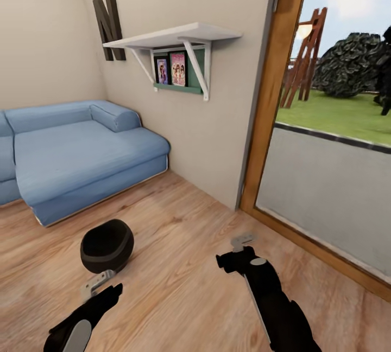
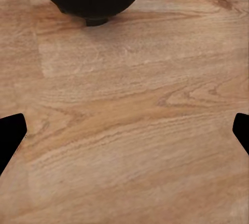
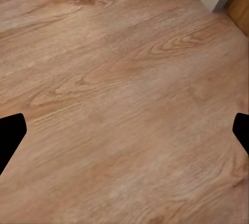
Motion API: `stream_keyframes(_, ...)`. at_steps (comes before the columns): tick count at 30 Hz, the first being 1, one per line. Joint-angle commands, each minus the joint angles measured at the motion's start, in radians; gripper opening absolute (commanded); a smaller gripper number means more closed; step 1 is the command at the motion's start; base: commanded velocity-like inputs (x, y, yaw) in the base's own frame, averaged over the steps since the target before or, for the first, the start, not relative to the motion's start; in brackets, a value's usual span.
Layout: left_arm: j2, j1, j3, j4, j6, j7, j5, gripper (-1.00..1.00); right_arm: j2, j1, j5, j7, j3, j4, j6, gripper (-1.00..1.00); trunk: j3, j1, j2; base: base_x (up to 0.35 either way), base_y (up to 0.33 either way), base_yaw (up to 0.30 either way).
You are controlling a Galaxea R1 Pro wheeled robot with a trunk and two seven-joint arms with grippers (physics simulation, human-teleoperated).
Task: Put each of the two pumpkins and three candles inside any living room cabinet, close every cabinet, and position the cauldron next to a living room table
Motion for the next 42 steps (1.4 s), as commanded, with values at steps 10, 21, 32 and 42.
stream_keyframes(10, -0.001, -0.001, -0.003, 0.006, -0.001, 0.002, -0.018, 1.0, 0.002, 0.005, 0.007, -0.017, 0.051, 0.011, 0.003, 1.0, -0.001, 0.0, 0.0, 0.323, -0.081, 0.297)
stream_keyframes(21, 0.001, -0.001, 0.001, 0.006, -0.001, 0.001, -0.02, 1.0, 0.003, 0.006, 0.007, -0.018, 0.056, 0.011, 0.003, 1.0, -0.001, 0.0, 0.0, 0.335, 0.028, 0.297)
stream_keyframes(32, 0.0, -0.001, 0.001, 0.019, -0.001, -0.001, -0.018, 1.0, 0.01, 0.006, 0.006, -0.02, 0.07, 0.065, 0.003, 1.0, -0.001, 0.0, 0.0, 0.302, 0.183, 0.297)
stream_keyframes(42, -0.004, -0.002, -0.001, 0.026, 0.002, -0.003, -0.008, 1.0, 0.025, -0.003, 0.006, -0.021, 0.075, 0.149, 0.003, 1.0, -0.001, 0.0, 0.0, 0.233, 0.18, 0.299)
